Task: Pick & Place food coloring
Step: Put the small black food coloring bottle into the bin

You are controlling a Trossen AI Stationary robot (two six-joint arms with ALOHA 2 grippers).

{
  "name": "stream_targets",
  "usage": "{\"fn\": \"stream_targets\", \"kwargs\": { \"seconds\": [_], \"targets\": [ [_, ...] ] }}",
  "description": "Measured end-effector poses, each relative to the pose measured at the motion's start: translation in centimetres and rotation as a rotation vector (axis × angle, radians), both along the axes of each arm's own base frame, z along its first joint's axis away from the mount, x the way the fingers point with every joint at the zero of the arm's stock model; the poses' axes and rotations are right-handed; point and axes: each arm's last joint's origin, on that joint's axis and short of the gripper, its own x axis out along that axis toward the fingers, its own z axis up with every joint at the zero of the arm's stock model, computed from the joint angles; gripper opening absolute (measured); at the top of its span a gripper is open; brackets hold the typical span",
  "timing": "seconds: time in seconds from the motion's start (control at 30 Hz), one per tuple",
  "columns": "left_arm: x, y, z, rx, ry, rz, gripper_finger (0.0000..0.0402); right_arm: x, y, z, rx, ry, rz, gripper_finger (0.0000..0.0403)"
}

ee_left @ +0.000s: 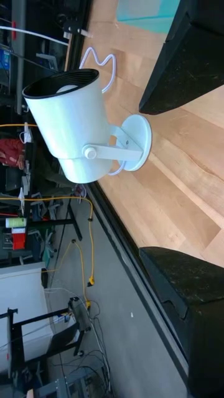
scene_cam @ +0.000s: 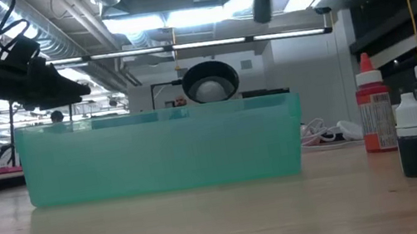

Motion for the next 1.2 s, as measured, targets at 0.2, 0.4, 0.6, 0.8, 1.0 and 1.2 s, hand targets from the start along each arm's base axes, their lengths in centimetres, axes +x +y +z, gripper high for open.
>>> {"fn": "stream_targets", "kwargs": {
  "seconds": [0.2, 0.4, 0.6, 0.8, 1.0, 1.2],
  "targets": [
    [0.0, 0.0, 0.0, 0.000, 0.000, 0.000, 0.0361, 3.1, -1.2, 0.6, 0.006, -0.016, -0.047, 0.0058],
    [0.0, 0.0, 0.0, 0.000, 0.000, 0.000, 0.0361, 5.7, -2.0, 0.8, 0.012, -0.035, -0.079, 0.0058],
    [0.0, 0.0, 0.0, 0.000, 0.000, 0.000, 0.0361, 8.0, -1.7, -0.8, 0.027, -0.023, -0.076, 0.0058],
    [0.0, 0.0, 0.0, 0.000, 0.000, 0.000, 0.0361, 9.8, -1.4, -2.2, 0.029, -0.034, -0.075, 0.0058],
    [0.0, 0.0, 0.0, 0.000, 0.000, 0.000, 0.0361, 10.9, -1.1, -3.3, 0.033, -0.052, -0.075, 0.0058],
    [0.0, 0.0, 0.0, 0.000, 0.000, 0.000, 0.0361, 11.6, -0.9, -5.1, 0.024, -0.017, -0.073, 0.0058]
  ]
}}
